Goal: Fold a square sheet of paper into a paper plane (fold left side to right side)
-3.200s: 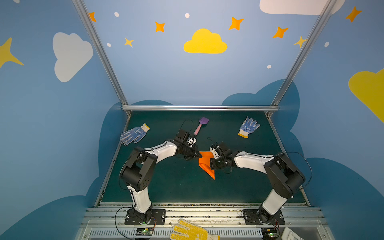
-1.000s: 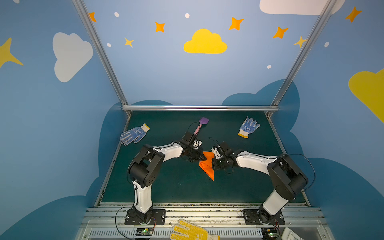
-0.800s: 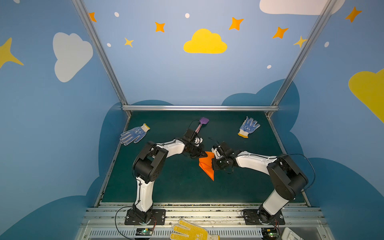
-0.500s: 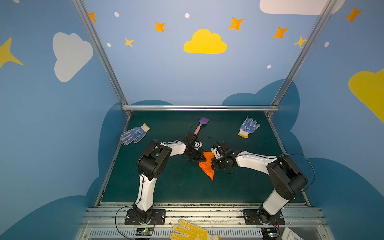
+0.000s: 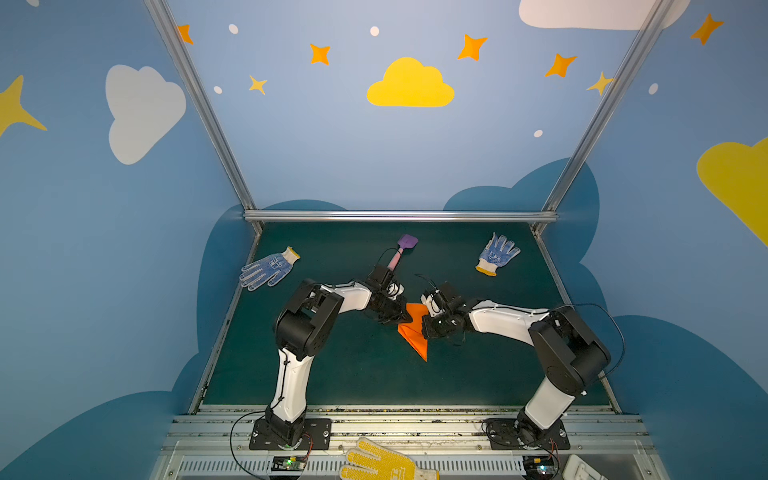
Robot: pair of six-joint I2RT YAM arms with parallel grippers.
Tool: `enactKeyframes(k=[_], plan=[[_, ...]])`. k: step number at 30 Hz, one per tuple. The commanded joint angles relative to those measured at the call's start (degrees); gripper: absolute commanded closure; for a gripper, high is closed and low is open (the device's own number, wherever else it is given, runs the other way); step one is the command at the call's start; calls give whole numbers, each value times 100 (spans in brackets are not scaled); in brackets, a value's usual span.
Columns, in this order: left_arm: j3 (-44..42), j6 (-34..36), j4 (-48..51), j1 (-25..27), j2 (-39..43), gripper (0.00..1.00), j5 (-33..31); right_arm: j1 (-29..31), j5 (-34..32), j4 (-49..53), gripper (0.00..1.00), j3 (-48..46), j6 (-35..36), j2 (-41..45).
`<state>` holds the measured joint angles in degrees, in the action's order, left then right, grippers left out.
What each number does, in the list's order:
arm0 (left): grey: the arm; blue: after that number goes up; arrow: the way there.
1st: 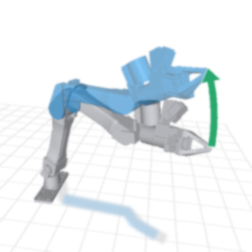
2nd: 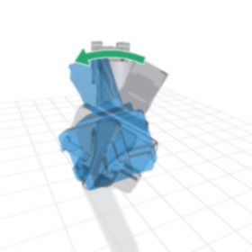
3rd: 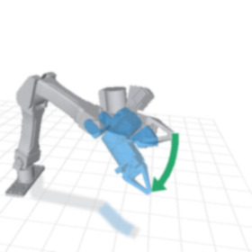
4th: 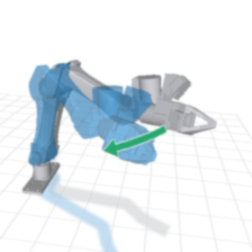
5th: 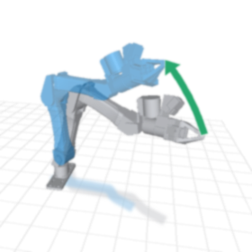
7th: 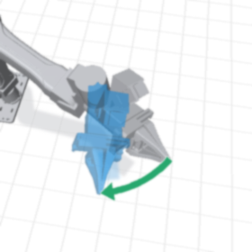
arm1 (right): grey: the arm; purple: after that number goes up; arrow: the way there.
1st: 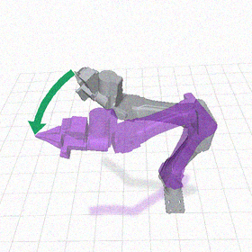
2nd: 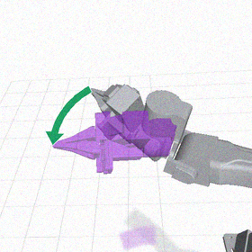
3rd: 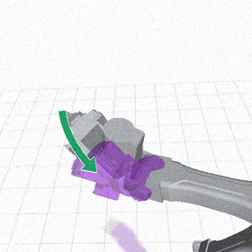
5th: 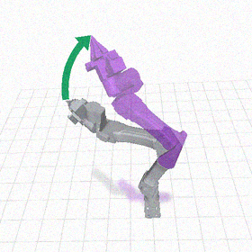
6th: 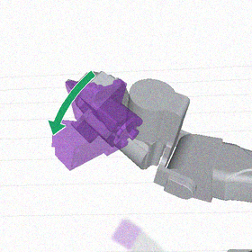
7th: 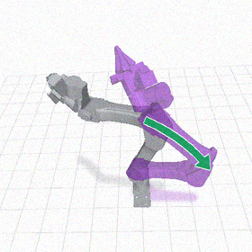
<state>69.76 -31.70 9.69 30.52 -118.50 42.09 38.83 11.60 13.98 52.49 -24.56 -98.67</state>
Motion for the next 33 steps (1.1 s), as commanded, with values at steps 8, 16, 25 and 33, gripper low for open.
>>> enactKeyframes(k=[8,16,25,33], plan=[[-43,121,287,-2,35,96,-76,-70,1,0,100,-49,31,-165],[-314,25,141,-51,1096,96,-80,-77,-7,-18,100,-193,36,-172],[-1189,-54,-126,316,1602,96,-117,-77,10,-18,100,-197,62,-205],[-1447,-112,-432,529,1478,96,-217,-78,1,34,100,-186,76,-187]])
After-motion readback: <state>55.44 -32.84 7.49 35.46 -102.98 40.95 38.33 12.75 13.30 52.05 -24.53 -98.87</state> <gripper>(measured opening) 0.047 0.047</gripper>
